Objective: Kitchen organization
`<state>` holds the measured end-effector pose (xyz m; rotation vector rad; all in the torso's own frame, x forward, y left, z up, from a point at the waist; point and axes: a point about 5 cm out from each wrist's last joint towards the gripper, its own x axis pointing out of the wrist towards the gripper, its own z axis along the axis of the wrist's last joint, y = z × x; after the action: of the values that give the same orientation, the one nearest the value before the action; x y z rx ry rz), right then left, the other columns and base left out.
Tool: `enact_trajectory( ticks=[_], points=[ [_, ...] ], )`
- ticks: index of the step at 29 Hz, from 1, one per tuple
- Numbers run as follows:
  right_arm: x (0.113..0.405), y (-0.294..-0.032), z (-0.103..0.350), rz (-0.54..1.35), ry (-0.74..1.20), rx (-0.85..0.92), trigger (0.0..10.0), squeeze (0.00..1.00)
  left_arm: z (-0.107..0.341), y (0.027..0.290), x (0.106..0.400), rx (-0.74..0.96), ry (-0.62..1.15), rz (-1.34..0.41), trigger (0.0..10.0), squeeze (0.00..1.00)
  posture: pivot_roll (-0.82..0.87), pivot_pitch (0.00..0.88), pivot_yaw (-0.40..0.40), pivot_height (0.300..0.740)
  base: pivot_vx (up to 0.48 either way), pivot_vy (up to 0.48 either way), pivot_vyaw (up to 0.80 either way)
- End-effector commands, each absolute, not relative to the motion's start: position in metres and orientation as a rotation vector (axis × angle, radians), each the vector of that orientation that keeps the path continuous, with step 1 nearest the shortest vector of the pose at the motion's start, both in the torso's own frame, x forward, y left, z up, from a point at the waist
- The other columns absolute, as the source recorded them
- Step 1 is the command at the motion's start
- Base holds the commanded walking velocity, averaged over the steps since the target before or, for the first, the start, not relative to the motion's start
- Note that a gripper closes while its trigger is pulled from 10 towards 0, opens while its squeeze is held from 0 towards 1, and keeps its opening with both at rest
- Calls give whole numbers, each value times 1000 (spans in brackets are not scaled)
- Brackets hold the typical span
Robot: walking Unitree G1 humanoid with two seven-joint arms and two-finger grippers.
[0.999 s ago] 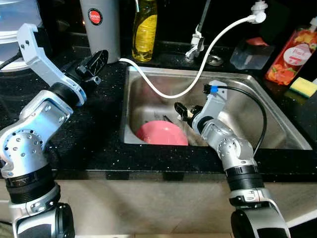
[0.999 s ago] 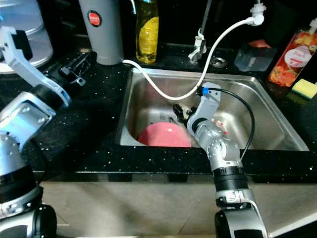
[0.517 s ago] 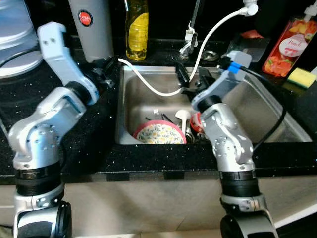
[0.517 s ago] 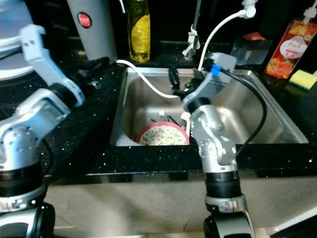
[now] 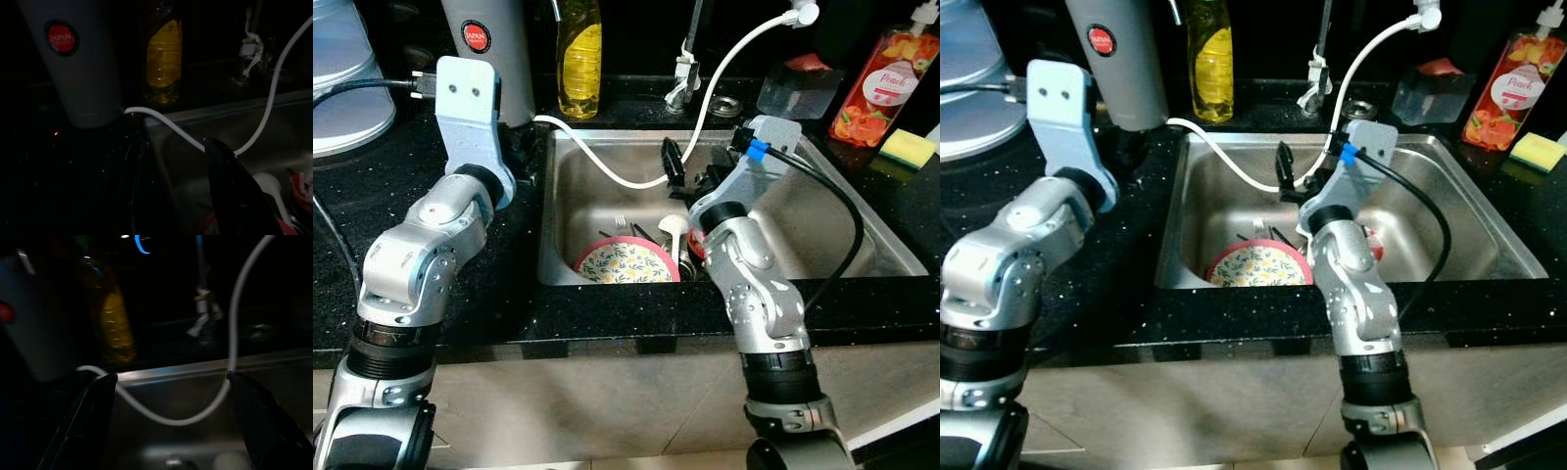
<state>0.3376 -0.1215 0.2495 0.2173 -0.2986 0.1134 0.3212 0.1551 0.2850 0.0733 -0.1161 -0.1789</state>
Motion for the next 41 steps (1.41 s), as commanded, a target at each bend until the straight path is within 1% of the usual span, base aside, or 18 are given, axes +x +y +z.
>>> enact_trajectory(
  ticks=[1, 8, 14, 15, 17, 18, 19, 20, 22, 25, 26, 27, 29, 33, 34, 36, 39, 41],
  points=[
    [341, -129, 248, 70, -302, 190, 10000, 0, 273, 156, 321, 79, -94, -184, 10000, 0, 199, 4, -4, 740, 0, 0, 0],
    [339, -135, 239, 5, -283, 138, 10000, 0, 253, 164, 318, 83, -93, -148, 10000, 0, 169, 5, 8, 740, 0, 0, 0],
    [338, -140, 235, -36, -277, 114, 10000, 0, 247, 168, 319, 65, -92, -139, 10000, 0, 172, 0, 20, 740, 0, 0, 0],
    [339, -141, 234, -43, -278, 112, 10000, 0, 251, 171, 319, 127, -115, -144, 10000, 0, 189, 0, 32, 740, 0, 0, 0],
    [340, -141, 233, -46, -279, 114, 10000, 0, 251, 172, 319, 166, -114, -162, 10000, 0, 190, 0, 32, 740, 0, 0, 0],
    [341, -141, 231, -52, -279, 116, 10000, 0, 246, 174, 318, 162, -91, -217, 10000, 0, 191, 0, 35, 740, 0, 0, 0],
    [341, -141, 231, -52, -279, 116, 10000, 0, 246, 174, 318, 162, -91, -217, 10000, 0, 191, 0, 35, 740, 0, 0, 0],
    [341, -141, 231, -57, -276, 120, 10000, 0, 238, 176, 317, 226, -61, -223, 10000, 0, 189, 0, 36, 740, 0, 0, 0],
    [341, -141, 230, -58, -274, 121, 10000, 0, 225, 182, 315, 285, 17, -228, 10000, 0, 184, 0, 36, 740, 0, 0, 0],
    [341, -142, 229, -53, -273, 115, 10000, 0, 225, 183, 316, 400, 8, -217, 10000, 0, 180, 0, 28, 740, 0, 0, 0],
    [342, -142, 229, -51, -271, 110, 10000, 0, 223, 183, 316, 492, 11, -227, 10000, 0, 173, 0, 20, 740, 0, 0, 0],
    [342, -142, 229, -51, -271, 110, 10000, 0, 223, 183, 316, 492, 11, -227, 10000, 0, 173, 0, 20, 740, 0, 0, 0],
    [343, -142, 230, -43, -272, 98, 10000, 0, 214, 189, 319, 633, 45, -210, 10000, 0, 167, 0, 12, 740, 0, 0, 0],
    [344, -142, 231, -39, -274, 90, 10000, 0, 206, 197, 320, 667, 75, -193, 10000, 0, 160, 0, 9, 740, 0, 0, 0],
    [345, -143, 229, -35, -269, 82, 10000, 0, 207, 197, 319, 630, 75, -219, 10000, 0, 166, 0, -8, 740, 0, 0, 0],
    [345, -143, 228, -32, -260, 81, 10000, 0, 206, 199, 317, 682, 79, -244, 10000, 0, 166, 0, -8, 740, 0, 0, 0],
    [347, -143, 226, -21, -254, 76, 10000, 0, 205, 204, 315, 669, 100, -208, 10000, 0, 181, 0, -33, 740, 0, 0, 0],
    [348, -141, 226, -9, -249, 75, 10000, 0, 204, 209, 315, 715, 98, -168, 10000, 0, 182, 0, -37, 740, 0, 0, 0]
  ],
)
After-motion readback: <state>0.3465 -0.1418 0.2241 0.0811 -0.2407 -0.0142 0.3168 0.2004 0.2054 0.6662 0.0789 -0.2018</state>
